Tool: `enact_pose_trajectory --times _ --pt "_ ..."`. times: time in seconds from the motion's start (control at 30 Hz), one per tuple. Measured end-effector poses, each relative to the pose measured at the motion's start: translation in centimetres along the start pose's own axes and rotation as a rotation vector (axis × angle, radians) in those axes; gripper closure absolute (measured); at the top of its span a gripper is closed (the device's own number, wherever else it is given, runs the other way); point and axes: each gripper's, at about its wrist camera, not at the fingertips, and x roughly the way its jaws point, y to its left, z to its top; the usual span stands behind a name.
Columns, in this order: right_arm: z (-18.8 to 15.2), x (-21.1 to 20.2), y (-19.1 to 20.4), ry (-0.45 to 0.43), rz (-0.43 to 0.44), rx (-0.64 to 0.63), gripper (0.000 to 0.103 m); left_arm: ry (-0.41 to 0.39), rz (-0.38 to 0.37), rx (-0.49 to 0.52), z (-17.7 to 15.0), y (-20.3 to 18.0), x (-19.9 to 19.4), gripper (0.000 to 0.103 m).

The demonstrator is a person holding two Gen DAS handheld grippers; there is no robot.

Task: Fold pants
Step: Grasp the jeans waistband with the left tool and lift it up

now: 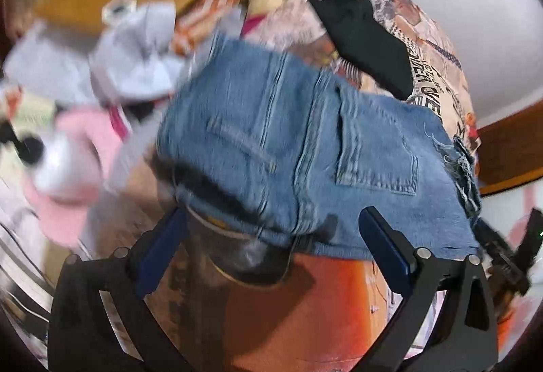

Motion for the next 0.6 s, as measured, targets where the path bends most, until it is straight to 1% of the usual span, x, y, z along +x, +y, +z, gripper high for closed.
enact_pose_trajectory --times 0.17,0.3,0.37,0.47,0.5,0.53,0.57,0.6 --pt "-0.2 0.1 0.1 0.002 0.009 0.004 0.014 0.114 -0.153 -0.12 -0.9 1.4 2.7 0.0" --pt "-0.1 0.2 0.0 0.004 0.018 0.007 0.014 0.133 -0.196 -0.135 -0.1 1.3 3.6 0.0" --pt "-0.1 0.2 0.1 0.004 0.02 0.006 0.013 0.149 -0.225 -0.165 0.8 1.9 4.4 0.0" --pt "-0.1 0.2 0.1 0.003 0.025 0.007 0.012 0.155 -0.236 -0.215 2.3 3.2 5.5 0.001" --pt "-0.1 0.3 0.0 0.003 0.028 0.008 0.012 0.15 -0.233 -0.229 2.7 3.6 5.9 0.008" --pt "-0.1 0.3 0.0 0.003 0.03 0.009 0.012 0.147 -0.217 -0.242 3.1 4.0 6.1 0.019" --pt "-0.1 0.3 0.0 0.003 0.031 0.01 0.012 0.146 -0.209 -0.255 3.4 4.3 6.3 0.021" --pt "-0.1 0.3 0.0 0.003 0.032 0.009 0.012 0.137 -0.22 -0.255 3.6 4.3 6.3 0.027"
